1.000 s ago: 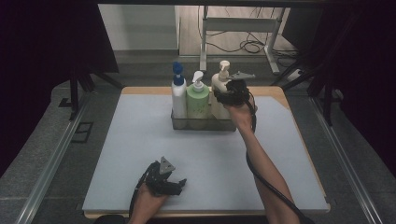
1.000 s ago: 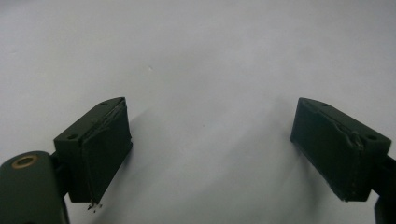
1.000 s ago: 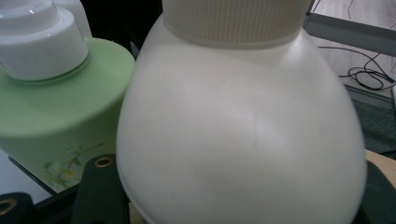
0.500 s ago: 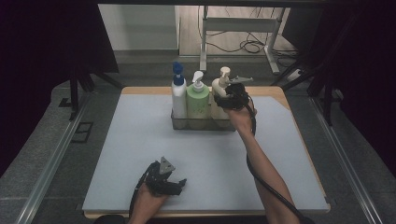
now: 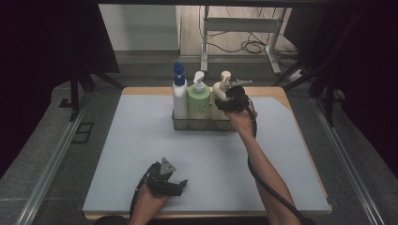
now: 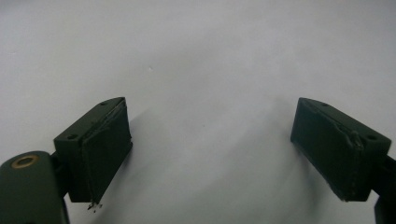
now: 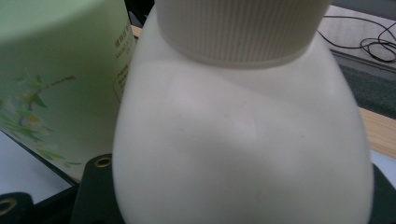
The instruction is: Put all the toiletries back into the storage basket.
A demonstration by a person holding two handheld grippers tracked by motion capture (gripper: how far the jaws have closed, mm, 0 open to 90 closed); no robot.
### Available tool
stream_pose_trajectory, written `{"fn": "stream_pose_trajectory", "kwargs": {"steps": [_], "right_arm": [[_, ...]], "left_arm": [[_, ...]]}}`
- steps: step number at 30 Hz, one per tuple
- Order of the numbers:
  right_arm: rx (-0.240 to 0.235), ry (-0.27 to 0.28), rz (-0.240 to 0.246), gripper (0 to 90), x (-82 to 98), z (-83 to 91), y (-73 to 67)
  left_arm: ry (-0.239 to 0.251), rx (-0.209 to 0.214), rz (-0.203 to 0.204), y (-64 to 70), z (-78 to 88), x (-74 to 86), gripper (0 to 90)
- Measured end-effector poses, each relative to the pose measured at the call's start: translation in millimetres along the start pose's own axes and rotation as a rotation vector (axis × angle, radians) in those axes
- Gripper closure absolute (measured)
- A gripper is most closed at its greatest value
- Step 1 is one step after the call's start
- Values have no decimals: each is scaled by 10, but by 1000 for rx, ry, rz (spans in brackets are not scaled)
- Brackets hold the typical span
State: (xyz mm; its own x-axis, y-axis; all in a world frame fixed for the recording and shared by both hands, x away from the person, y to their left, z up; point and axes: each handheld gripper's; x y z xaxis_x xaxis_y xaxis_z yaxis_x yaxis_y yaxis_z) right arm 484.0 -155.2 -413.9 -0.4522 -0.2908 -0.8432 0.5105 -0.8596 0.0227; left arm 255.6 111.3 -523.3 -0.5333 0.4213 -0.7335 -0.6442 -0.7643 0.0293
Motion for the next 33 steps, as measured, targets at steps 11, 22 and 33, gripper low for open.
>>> {"fn": "stream_pose_trajectory", "kwargs": {"steps": [11,22,33], "right_arm": [[-8,-5,-18,379,35,-17,33],[-24,-1,-38,250,37,3,64],[-61,-1,-18,126,110,76,111]], "left_arm": [[0,0,-1,0,0,0,120],[0,-1,-1,1,0,0,120],[0,-1,0,2,1,0,120]]}}
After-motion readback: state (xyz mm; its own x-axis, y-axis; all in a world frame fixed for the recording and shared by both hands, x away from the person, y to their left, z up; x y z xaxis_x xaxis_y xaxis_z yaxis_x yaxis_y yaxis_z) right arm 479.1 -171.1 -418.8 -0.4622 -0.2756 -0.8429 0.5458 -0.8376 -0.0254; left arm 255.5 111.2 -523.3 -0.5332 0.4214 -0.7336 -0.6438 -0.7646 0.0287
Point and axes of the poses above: each handheld gripper's, and its own axes: z roughly backward along the jaws, x roughly out of its underside, y roughly to its right, and after that the axes turned 4 degrees about y, right-handed
